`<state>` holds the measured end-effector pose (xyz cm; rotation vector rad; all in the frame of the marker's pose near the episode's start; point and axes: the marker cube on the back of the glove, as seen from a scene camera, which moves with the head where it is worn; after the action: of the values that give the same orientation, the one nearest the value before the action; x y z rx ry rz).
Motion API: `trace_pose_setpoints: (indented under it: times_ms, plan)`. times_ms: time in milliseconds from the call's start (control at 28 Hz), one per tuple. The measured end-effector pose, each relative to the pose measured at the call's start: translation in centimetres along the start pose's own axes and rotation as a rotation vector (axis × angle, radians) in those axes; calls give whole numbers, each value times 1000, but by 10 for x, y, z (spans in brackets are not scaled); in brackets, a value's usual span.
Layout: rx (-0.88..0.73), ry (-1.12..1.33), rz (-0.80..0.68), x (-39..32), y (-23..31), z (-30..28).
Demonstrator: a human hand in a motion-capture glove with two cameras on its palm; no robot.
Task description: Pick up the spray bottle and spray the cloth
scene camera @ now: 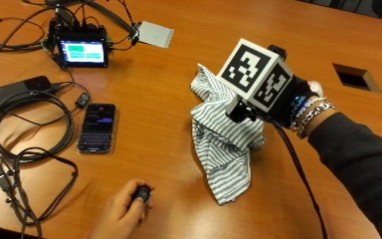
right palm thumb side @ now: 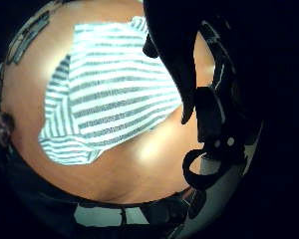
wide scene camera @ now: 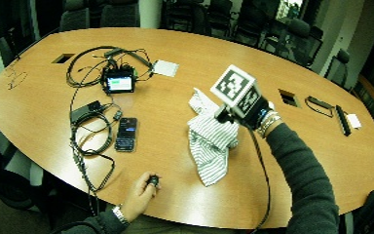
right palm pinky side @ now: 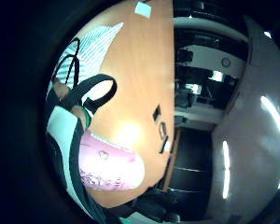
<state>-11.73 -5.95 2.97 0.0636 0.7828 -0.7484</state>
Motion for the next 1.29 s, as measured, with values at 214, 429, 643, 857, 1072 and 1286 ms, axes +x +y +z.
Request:
trace_pose_setpoints:
  times_ms: [214, 429, 643, 857, 1072, 1286]
  plan:
    - [-29, 86, -55, -26, 3, 9]
    - [-32, 81, -53, -28, 4, 10]
    - [32, -20, -17, -18, 6, -7]
    - [178, -201, 54, -3, -9, -48]
    - [323, -478, 115, 4, -27, -89]
    - [428, -810, 211, -5, -47, -103]
